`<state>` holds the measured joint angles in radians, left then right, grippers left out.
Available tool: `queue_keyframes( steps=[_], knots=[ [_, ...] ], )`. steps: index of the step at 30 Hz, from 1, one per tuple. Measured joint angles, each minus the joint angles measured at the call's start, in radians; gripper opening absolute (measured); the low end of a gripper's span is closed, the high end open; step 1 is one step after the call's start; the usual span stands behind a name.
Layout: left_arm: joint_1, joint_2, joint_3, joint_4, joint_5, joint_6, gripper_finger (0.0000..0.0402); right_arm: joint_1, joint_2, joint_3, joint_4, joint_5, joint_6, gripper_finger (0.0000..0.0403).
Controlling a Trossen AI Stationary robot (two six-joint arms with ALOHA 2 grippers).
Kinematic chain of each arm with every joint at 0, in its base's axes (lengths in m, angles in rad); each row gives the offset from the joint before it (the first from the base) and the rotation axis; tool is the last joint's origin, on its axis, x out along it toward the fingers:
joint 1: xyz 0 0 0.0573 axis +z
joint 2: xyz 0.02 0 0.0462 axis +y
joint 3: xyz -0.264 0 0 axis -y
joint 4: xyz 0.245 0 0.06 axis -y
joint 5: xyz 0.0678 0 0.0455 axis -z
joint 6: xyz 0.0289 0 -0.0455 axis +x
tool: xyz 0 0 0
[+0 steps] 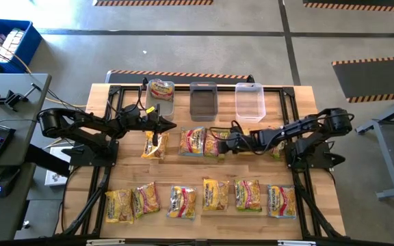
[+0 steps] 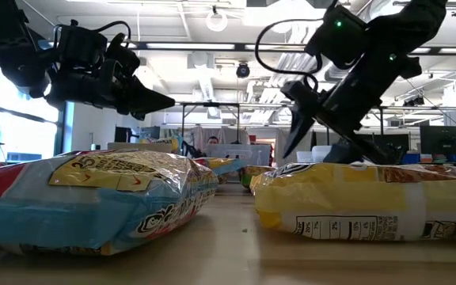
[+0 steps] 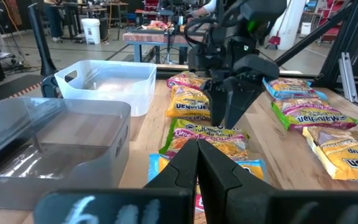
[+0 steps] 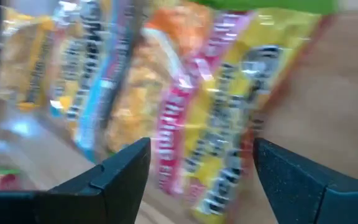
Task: Sort Maruchan noodles
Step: Put the green noodle pack into the black bin
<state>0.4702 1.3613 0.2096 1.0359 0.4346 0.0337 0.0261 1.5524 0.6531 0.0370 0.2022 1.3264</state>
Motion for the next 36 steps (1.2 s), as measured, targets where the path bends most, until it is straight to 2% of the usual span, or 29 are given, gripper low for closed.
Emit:
queue_keyframes(
  steps=[12, 20, 24, 32, 36],
  knots=[
    [0.000, 0.000, 0.000, -0.001, 0.000, -0.004, 0.0000, 0.001, 0.143, 0.006, 0.166, 0.035, 0.032, 0.0276],
    [0.000, 0.000, 0.000, -0.004, 0.001, 0.002, 0.0000, 0.002, 0.177, 0.006, 0.184, 0.089, 0.010, 0.0262],
    [0.000, 0.000, 0.000, -0.004, 0.001, 0.002, 0.0000, 0.002, 0.199, 0.007, 0.194, 0.095, 0.000, 0.0211],
    [0.000, 0.000, 0.000, -0.006, 0.001, 0.003, 0.0000, 0.002, 0.201, 0.004, 0.218, 0.088, -0.115, 0.0069],
    [0.000, 0.000, 0.000, -0.008, 0.000, 0.003, 0.0000, 0.002, 0.178, 0.003, 0.212, 0.077, -0.183, 0.0029]
  ],
)
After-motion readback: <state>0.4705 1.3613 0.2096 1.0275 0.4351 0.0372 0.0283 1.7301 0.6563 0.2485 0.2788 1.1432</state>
